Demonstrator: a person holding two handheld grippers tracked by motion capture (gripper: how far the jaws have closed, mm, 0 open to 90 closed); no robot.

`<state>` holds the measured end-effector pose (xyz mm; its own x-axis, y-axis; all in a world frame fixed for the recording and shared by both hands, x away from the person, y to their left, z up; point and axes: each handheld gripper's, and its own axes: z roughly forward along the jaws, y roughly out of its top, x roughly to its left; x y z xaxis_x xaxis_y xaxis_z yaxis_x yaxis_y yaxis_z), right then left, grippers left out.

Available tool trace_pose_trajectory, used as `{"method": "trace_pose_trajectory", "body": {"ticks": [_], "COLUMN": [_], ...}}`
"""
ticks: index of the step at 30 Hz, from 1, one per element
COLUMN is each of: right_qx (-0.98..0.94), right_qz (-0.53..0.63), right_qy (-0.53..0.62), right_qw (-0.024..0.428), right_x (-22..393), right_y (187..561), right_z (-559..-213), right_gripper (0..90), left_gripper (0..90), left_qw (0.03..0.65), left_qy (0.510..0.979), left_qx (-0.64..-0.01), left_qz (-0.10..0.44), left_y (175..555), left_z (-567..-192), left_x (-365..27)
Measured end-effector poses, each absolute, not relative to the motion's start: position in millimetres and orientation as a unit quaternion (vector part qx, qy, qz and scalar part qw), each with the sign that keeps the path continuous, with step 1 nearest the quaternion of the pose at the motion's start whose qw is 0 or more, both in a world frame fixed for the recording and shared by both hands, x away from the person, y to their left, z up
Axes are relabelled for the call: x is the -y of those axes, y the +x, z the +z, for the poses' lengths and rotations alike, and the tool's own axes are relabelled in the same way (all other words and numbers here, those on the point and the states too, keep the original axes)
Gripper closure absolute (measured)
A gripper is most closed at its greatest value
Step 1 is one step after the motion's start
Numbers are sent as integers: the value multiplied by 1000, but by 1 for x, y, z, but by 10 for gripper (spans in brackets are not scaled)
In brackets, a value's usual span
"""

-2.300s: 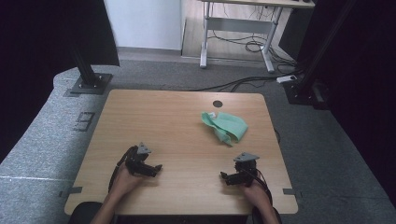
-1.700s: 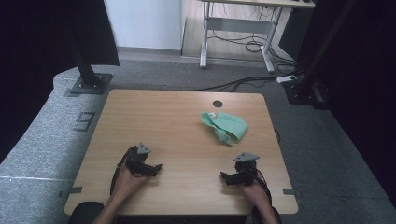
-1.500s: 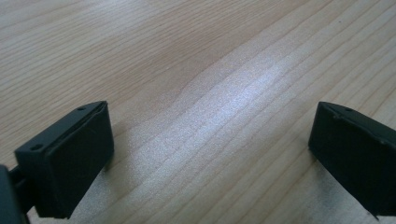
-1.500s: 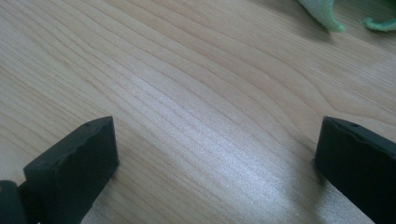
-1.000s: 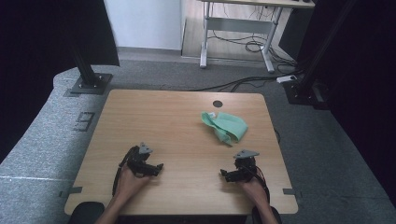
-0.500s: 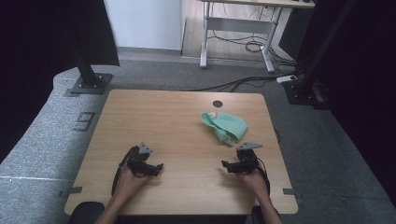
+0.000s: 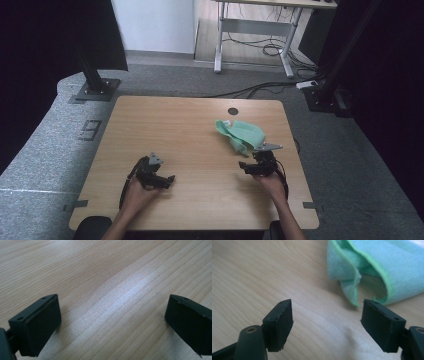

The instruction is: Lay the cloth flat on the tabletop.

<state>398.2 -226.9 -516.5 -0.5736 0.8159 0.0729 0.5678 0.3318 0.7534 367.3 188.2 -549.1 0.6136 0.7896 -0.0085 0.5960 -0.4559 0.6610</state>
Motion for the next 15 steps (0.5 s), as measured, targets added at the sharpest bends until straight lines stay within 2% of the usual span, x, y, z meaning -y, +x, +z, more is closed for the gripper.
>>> {"method": "trace_pose_trajectory", "body": {"ticks": [15], "right_qx": [-807], "right_qz": [372], "right_qy": [429], "right_qw": [162], "right_x": [220], "right_y": [433], "right_z": [-508], "right_gripper": [499], "left_gripper": [2], "left_qw": [319], "left_qy": [841], "left_qx": [-411], "left_qz": [151], "left_y": [368], "left_z": [-549], "left_x": [-188]}}
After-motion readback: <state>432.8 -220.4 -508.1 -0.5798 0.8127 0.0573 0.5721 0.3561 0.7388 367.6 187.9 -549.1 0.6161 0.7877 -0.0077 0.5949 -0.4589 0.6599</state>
